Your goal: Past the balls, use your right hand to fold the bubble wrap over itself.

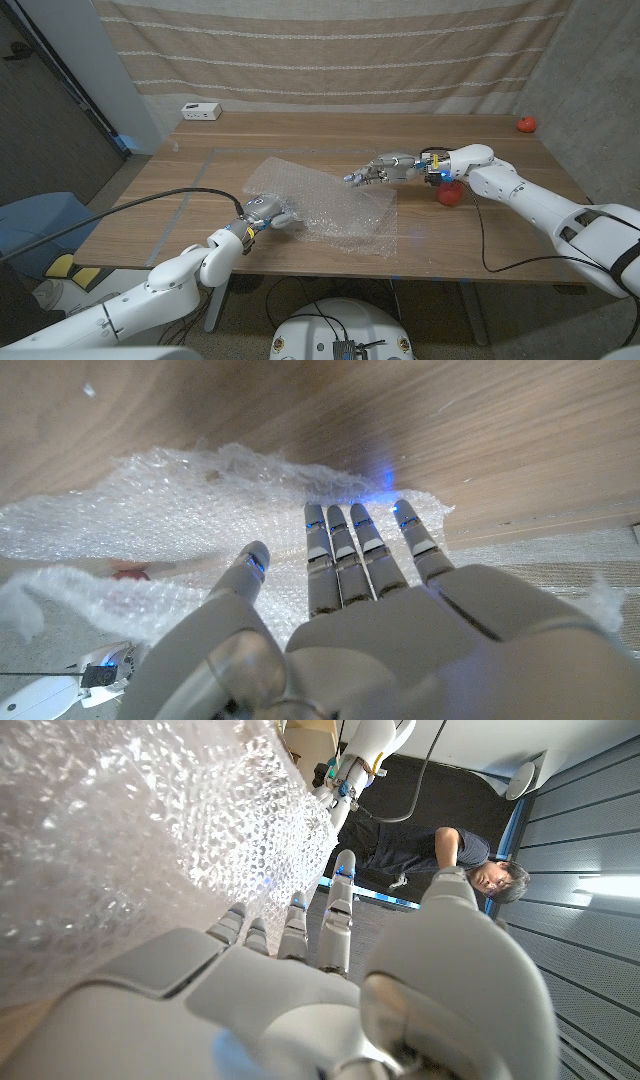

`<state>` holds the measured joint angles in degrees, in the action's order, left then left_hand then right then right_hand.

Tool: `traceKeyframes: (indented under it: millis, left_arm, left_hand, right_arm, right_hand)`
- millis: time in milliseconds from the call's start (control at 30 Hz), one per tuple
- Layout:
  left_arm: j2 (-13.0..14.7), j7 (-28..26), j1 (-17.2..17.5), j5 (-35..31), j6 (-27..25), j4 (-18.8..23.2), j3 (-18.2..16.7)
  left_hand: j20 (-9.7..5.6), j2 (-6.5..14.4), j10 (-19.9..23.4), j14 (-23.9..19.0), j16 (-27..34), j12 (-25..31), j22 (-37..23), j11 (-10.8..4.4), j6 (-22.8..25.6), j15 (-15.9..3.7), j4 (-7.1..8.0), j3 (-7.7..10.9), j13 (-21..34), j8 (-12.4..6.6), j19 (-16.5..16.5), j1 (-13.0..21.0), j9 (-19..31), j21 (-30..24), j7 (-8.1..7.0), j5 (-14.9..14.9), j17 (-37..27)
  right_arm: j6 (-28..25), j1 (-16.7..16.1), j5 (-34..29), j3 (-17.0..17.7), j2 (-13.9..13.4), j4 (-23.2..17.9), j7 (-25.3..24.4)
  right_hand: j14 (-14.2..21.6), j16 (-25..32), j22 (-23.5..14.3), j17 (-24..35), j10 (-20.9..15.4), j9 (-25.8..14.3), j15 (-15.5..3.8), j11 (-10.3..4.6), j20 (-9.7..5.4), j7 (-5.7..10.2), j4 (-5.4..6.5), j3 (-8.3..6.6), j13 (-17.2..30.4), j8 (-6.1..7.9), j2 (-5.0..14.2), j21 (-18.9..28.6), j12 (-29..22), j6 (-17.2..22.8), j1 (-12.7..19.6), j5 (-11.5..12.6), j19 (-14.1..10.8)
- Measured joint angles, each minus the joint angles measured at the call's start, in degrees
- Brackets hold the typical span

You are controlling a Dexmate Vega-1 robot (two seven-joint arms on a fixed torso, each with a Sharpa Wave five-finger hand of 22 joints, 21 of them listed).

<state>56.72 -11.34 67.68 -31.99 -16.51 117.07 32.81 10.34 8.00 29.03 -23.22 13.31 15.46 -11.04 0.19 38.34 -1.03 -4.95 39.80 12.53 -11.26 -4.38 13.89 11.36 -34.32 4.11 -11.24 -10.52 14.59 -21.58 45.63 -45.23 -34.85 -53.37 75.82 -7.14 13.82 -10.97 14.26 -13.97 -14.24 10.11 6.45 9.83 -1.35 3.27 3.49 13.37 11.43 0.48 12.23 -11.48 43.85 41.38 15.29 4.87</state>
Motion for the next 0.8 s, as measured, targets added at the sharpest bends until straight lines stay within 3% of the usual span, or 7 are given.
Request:
traceKeyframes:
  millis: [133, 233, 367, 500, 800]
  left_arm:
    - [-0.1, 0.0, -0.2, -0.2, 0.4, -0.2, 0.0]
    - [-0.1, -0.2, -0.2, -0.3, 0.7, -0.3, 0.0]
    - [-0.2, -0.8, -0.2, -0.7, 0.9, -0.2, -0.2]
    - [-0.1, -1.6, 0.2, -1.7, 0.4, 0.7, -0.6]
    - [1.3, -2.6, 2.6, -7.3, -4.5, 6.4, -2.4]
  left_hand:
    - [0.0, 0.0, 0.0, 0.0, 0.0, 0.0, 0.0, 0.0, 0.0, 0.0, -0.04, 0.04, 0.0, 0.0, 0.0, 0.0, 0.0, 0.0, 0.0, 0.0, 0.0]
    - [0.0, 0.0, 0.2, 0.0, 0.0, 0.0, 0.0, -0.23, -0.1, 0.0, -0.58, 0.15, 0.0, 0.0, 0.0, 0.0, 0.0, 0.0, -0.12, 0.0, 0.0]
    - [0.0, 0.0, 0.4, -0.2, 0.0, -0.1, 0.1, -0.34, -1.0, -0.21, -1.65, 0.28, 0.0, -0.07, 0.0, 0.1, 0.1, 0.0, -1.06, 0.0, 0.1]
    - [-0.04, -0.5, 0.2, -0.2, 0.0, -0.2, 0.1, -0.65, -1.3, -0.21, -2.4, 0.15, 0.0, -0.07, 0.0, 1.1, 0.1, 0.0, -1.34, 0.0, 0.1]
    - [-0.33, -1.8, 0.8, -2.1, 0.0, -0.4, 0.1, -1.45, -0.4, -1.0, -4.13, -0.63, 0.0, -0.07, -0.3, 2.4, -0.2, 0.2, -2.27, 0.0, 0.0]
  right_arm:
    - [1.5, -0.6, 3.5, 0.7, 0.1, 0.9, 1.1]
    - [2.0, -1.6, 4.8, 2.3, 0.4, 1.0, 1.2]
    - [2.3, -2.8, 5.9, 4.7, 1.0, 1.0, 0.9]
    - [2.2, -3.5, 5.9, 6.5, 1.6, 1.1, 0.4]
    - [1.3, -3.9, 3.8, 10.5, 3.8, 2.7, 0.1]
  right_hand:
    - [1.1, 0.2, 0.3, -0.4, -0.3, 1.0, -0.61, -0.46, -0.23, 3.93, 0.39, 0.39, -0.2, -1.39, 0.8, 0.4, 0.0, -5.7, -0.8, 0.9, -1.4]
    - [1.1, 0.2, 0.3, -0.7, 0.8, 1.7, -0.92, -1.56, -0.31, 5.79, 0.14, 0.13, -0.3, -1.73, 2.05, 0.4, 0.0, -10.6, 0.3, 1.3, -2.1]
    - [1.0, 0.2, 0.3, -1.0, 1.4, 2.0, -1.02, -1.74, -0.62, 6.23, -0.11, -0.12, -0.3, -1.73, 2.41, 0.4, 0.3, -13.0, 0.7, 1.3, -2.4]
    - [0.4, -0.1, 0.3, -1.0, 2.8, 2.3, -0.5, -1.2, -0.62, 5.64, -0.11, -0.12, -0.6, -1.73, 3.03, 0.4, 0.5, -14.9, 0.7, 1.3, -2.4]
    - [-0.4, -0.5, 0.3, -1.2, 3.7, 2.5, -0.29, -1.34, -0.4, 5.55, -0.11, -0.11, -0.6, -1.73, 3.55, 0.4, 0.5, -15.6, 0.8, 1.3, -2.2]
